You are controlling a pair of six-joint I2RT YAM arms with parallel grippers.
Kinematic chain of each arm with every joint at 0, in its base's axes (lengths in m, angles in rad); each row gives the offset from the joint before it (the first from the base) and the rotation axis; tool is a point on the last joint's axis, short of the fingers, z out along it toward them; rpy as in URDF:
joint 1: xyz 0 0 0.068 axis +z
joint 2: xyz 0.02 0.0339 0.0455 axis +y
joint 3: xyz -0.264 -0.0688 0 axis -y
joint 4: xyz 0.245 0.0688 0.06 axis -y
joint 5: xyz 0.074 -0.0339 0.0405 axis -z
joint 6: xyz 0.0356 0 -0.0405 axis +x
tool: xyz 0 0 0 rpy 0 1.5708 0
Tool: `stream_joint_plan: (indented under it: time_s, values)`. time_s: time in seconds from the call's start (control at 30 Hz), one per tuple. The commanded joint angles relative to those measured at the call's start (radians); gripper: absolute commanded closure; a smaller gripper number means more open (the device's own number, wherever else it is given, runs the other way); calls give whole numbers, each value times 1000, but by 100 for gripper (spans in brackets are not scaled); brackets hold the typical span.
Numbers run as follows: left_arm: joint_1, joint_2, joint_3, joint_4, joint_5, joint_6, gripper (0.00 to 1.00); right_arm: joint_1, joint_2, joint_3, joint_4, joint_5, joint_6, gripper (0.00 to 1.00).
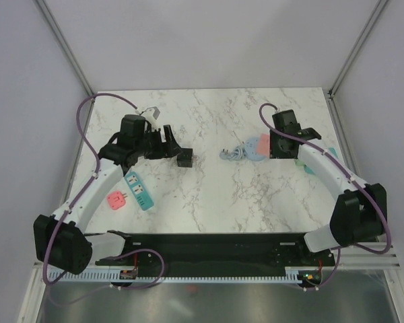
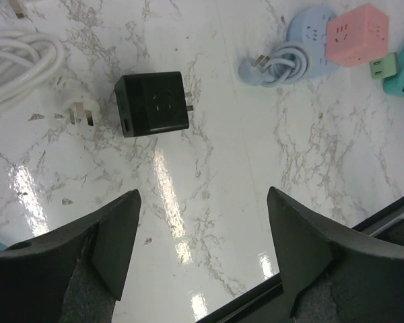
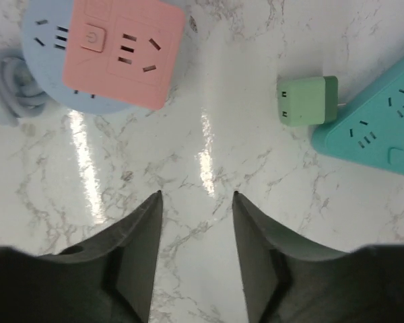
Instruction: Insert the plug
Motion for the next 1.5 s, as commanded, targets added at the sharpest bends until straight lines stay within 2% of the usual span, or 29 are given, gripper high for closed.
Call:
stream_joint_plan:
  time_s: [0.0,0.03,0.13,0.23,0.3,0.4,0.47,0.5,0.53,0.63,0.73,0.87,0.93,1.1,1.27,1.47]
  values:
    - [-7,64,66,-55,-80,80,17,28,-111,-28,35,-60,105,41]
    - [0,73,84,-62,-92,68,16,44,-148,-34,45,-69,111,27]
    - [13,109,144,-87,-99,-15,16,90,-185,-22,62,-96,131,2]
    - [19,93,155,-134,-257,-127,14,118,-202,-33,81,-179,142,2]
    - [36,84,164,-205,-378,-236,14,126,-212,-53,91,-208,211,2]
    - [98,86,208,-381,-509,-380,14,121,-215,-68,147,-276,234,2]
    - [198,89,218,-455,-515,-457,15,120,-237,-106,203,-212,269,2]
    - [244,89,213,-528,-509,-478,15,120,-272,-147,233,-222,260,2]
    - [343,87,206,-556,-503,-495,16,120,-289,-166,294,-224,260,2]
    - [480,73,152,-616,-524,-538,19,120,-323,-175,328,-225,251,2]
    - [545,46,72,-636,-549,-654,20,120,-323,-172,341,-251,236,2]
    - [597,58,-41,-629,-480,-805,19,120,-303,-174,344,-281,212,2]
    - [612,113,-78,-604,-449,-843,17,120,-297,-174,347,-281,203,2]
    - [619,280,-71,-569,-411,-865,11,120,-300,-169,353,-279,177,2]
    - [625,297,-107,-524,-432,-923,5,120,-301,-168,352,-319,165,2]
    - [678,305,-140,-495,-412,-963,5,120,-311,-169,352,-336,162,2]
